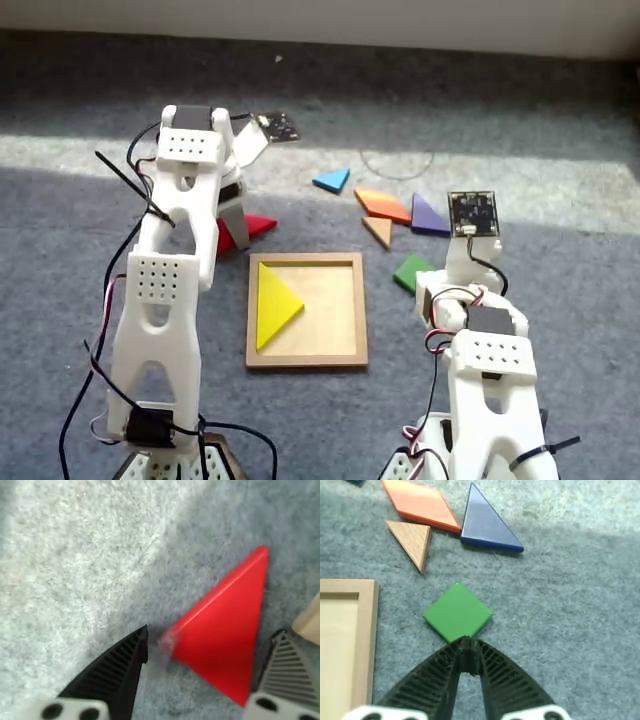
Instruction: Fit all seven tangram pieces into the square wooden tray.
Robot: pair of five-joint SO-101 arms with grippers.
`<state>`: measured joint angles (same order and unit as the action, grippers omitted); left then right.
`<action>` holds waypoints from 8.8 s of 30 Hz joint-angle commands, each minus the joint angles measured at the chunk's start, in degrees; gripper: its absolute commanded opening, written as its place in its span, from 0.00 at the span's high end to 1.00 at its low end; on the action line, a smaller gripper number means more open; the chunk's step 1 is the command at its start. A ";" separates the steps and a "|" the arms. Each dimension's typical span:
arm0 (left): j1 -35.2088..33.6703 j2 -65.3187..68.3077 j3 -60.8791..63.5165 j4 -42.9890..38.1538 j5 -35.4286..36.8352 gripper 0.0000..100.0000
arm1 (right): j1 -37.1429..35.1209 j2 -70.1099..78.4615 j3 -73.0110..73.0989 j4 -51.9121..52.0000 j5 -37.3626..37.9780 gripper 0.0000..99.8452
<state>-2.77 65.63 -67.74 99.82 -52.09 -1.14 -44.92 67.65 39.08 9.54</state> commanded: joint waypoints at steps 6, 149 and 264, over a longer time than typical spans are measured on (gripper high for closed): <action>-0.84 -0.48 2.07 0.70 0.62 0.63 | -0.57 -1.45 -0.40 -1.10 0.70 0.99; 2.86 -24.04 21.58 -3.43 1.67 0.73 | -0.48 -1.45 -0.40 -1.10 2.37 0.99; -7.08 -161.54 128.84 -15.91 46.42 0.71 | -15.52 43.65 -62.55 28.88 8.88 0.68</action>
<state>-3.56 -87.52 58.77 85.85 -6.20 -14.15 -7.03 13.41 67.56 14.99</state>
